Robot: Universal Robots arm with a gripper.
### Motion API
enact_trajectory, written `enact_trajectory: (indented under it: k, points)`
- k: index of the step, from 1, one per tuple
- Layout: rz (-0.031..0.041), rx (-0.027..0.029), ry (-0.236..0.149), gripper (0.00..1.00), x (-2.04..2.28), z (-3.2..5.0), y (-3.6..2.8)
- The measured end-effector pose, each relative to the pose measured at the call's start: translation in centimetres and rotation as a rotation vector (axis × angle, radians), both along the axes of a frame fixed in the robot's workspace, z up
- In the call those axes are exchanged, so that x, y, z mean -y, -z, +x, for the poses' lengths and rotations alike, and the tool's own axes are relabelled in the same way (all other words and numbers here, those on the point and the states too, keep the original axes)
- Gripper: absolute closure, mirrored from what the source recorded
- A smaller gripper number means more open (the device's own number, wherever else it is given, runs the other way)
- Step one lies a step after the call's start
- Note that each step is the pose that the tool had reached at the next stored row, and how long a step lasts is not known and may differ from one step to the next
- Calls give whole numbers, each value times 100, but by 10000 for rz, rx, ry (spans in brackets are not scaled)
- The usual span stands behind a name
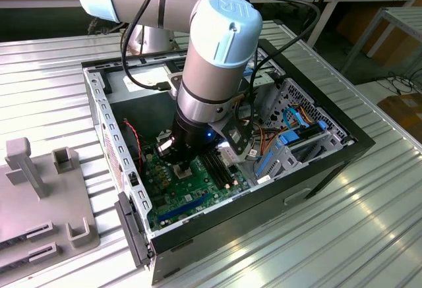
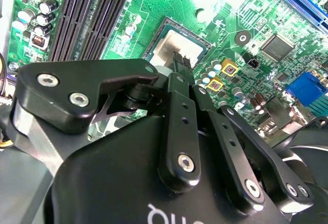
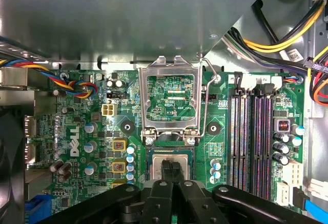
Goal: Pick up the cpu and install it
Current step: 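Close the cpu cover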
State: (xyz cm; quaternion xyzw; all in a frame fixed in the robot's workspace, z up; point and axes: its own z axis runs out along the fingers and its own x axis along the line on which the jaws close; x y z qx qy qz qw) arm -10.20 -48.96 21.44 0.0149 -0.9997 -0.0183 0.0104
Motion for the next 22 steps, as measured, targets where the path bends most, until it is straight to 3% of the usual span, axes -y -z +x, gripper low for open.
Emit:
enact_trajectory:
  k: [5, 8, 11, 16, 22]
  points:
    - [0, 1, -43, 89, 0, 74, 0]
    - [1, 0, -676, 89, -1, 75, -5]
    - [1, 0, -997, 89, -1, 75, -24]
    - [1, 0, -1054, 89, -2, 86, -90]
    - [2, -5, -1054, 89, -7, 162, -99]
